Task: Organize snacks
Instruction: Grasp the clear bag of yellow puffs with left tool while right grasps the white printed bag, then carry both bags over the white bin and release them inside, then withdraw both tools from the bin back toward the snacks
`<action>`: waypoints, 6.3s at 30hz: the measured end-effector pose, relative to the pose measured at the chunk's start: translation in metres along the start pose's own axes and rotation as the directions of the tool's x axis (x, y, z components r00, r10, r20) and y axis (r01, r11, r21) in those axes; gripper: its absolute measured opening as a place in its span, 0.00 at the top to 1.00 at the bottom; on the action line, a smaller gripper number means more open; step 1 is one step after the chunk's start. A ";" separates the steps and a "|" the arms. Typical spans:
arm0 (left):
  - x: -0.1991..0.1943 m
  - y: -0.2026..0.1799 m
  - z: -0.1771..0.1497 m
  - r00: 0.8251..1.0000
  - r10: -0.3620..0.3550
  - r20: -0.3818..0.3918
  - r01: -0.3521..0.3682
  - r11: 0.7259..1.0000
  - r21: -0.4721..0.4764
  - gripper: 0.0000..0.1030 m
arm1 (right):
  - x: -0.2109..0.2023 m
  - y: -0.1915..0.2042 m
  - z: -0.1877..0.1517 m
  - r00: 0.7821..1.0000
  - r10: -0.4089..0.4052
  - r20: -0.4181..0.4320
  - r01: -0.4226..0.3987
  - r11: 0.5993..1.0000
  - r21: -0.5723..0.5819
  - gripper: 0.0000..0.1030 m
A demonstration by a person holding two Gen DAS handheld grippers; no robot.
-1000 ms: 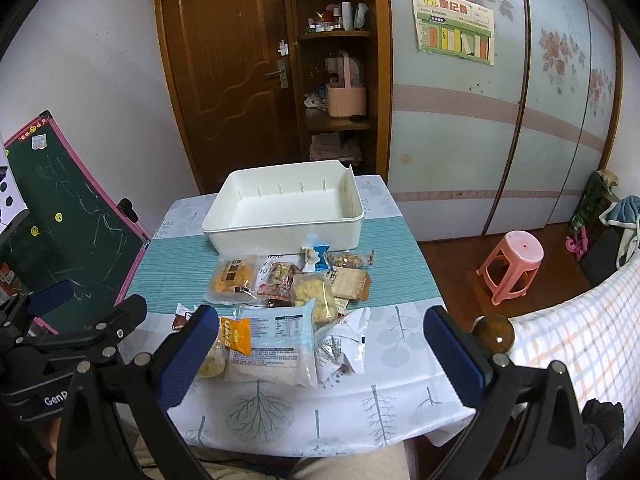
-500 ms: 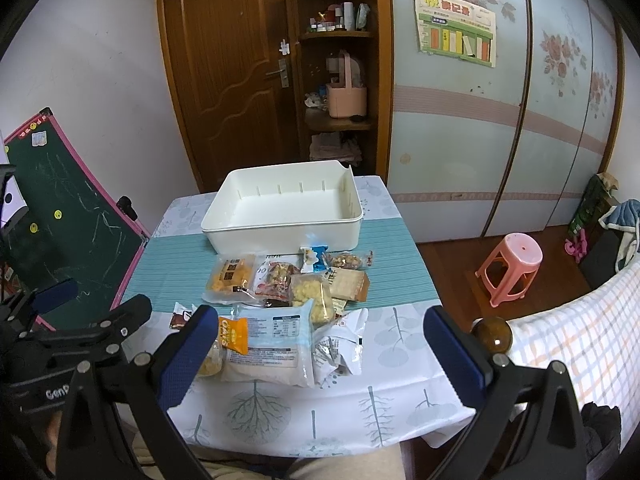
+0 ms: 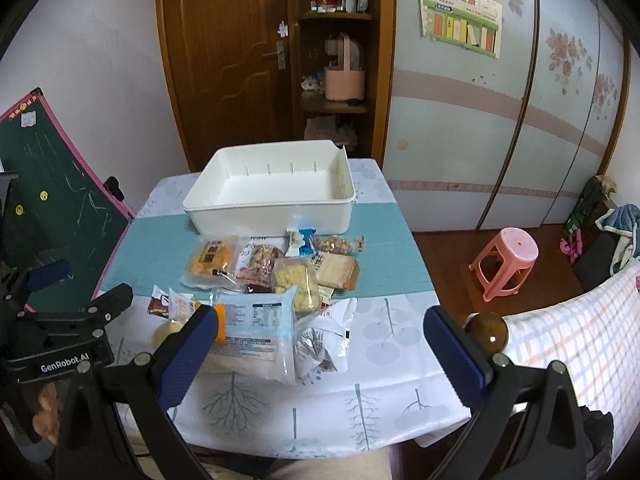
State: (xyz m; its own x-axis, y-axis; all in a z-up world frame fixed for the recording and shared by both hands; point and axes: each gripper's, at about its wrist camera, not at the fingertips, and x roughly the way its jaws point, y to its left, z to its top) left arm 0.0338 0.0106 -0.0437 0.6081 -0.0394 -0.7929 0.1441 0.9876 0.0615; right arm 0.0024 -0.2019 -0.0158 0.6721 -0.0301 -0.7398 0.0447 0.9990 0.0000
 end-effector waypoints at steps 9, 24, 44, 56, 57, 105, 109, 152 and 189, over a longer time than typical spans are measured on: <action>0.058 0.012 -0.016 0.989 -0.041 -0.144 0.039 0.999 -0.022 0.01 | 0.044 -0.011 -0.014 0.995 0.020 -0.103 -0.017 0.999 0.029 0.01; 0.133 0.012 -0.053 0.961 -0.037 -0.274 0.068 0.992 0.106 0.01 | 0.126 -0.034 -0.050 0.955 0.104 -0.278 -0.094 0.994 0.049 0.09; 0.177 0.012 -0.070 0.911 -0.168 -0.377 0.222 0.970 0.103 0.19 | 0.176 -0.039 -0.061 0.882 0.319 -0.347 -0.266 0.944 0.194 0.46; 0.160 -0.015 -0.074 0.931 -0.135 -0.339 0.207 0.960 0.188 0.34 | 0.155 -0.030 -0.056 0.924 0.266 -0.276 -0.248 0.964 0.098 0.64; 0.157 -0.017 -0.073 0.932 -0.137 -0.335 0.208 0.960 0.187 0.34 | 0.151 -0.029 -0.054 0.929 0.256 -0.267 -0.241 0.966 0.091 0.65; 0.075 0.013 0.211 0.987 -0.117 0.112 0.111 0.992 0.064 0.35 | 0.088 -0.020 0.177 0.974 0.125 0.189 -0.122 0.992 -0.027 0.67; 0.100 0.010 0.221 0.989 -0.094 0.111 0.088 0.995 0.055 0.35 | 0.113 -0.011 0.188 0.980 0.122 0.159 -0.120 0.993 -0.023 0.67; 0.187 0.005 0.222 0.993 -0.104 0.059 0.102 0.995 0.021 0.02 | 0.228 0.009 0.205 0.997 0.070 -0.026 -0.070 0.997 0.013 0.35; 0.031 0.032 0.135 0.986 -0.114 0.122 0.111 0.993 0.028 0.03 | 0.079 0.034 0.124 0.995 0.086 0.045 -0.085 0.996 -0.032 0.35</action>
State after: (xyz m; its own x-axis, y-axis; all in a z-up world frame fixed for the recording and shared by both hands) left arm 0.1623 0.0203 0.0154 0.6782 -0.1696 -0.7151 0.2325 0.9726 -0.0103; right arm 0.1491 -0.1746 0.0089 0.7062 0.0546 -0.7059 -0.0358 0.9985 0.0414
